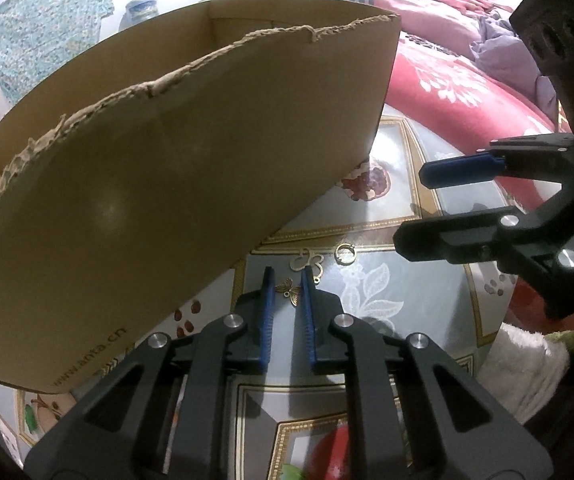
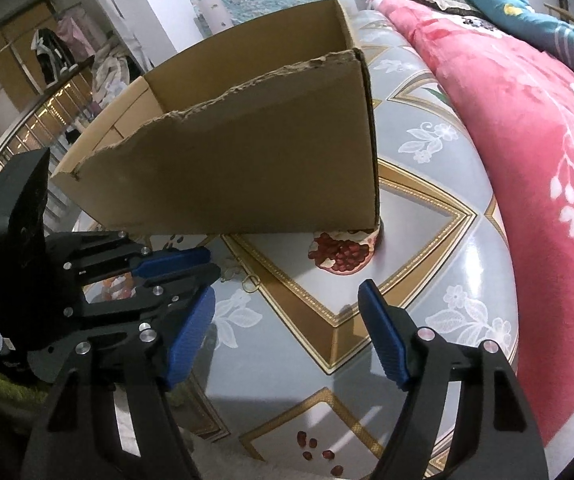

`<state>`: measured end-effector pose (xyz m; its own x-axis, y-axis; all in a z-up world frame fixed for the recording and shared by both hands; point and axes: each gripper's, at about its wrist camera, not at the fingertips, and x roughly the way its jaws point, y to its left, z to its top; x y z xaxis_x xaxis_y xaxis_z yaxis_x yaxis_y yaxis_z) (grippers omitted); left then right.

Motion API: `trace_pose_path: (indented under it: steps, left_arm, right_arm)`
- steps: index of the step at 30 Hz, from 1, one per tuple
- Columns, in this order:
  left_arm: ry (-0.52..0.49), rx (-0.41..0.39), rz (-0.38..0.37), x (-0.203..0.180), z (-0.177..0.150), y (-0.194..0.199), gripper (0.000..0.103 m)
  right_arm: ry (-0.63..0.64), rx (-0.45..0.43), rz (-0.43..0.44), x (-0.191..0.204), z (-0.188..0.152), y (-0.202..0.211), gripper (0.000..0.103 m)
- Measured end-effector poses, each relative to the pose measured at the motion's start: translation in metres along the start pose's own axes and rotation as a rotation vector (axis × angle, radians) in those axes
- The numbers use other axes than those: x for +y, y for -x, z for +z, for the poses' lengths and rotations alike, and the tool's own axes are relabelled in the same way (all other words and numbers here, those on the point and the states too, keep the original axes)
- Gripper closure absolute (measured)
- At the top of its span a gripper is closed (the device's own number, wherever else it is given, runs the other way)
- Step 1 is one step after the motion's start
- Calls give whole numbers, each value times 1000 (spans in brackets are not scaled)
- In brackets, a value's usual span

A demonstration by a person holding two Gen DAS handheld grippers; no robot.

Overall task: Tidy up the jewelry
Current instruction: 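Grasp an earring with the left gripper while the right gripper closes on another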

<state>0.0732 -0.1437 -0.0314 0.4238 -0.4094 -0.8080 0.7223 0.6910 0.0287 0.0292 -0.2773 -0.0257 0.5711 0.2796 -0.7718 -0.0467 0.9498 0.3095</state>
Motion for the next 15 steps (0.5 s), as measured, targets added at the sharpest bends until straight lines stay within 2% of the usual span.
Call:
trace_pose_path:
  steps: [15]
  left_arm:
    - [20,-11,-1,3,0,8,91]
  right_arm:
    - [36,-27,5,5,-3,6,30]
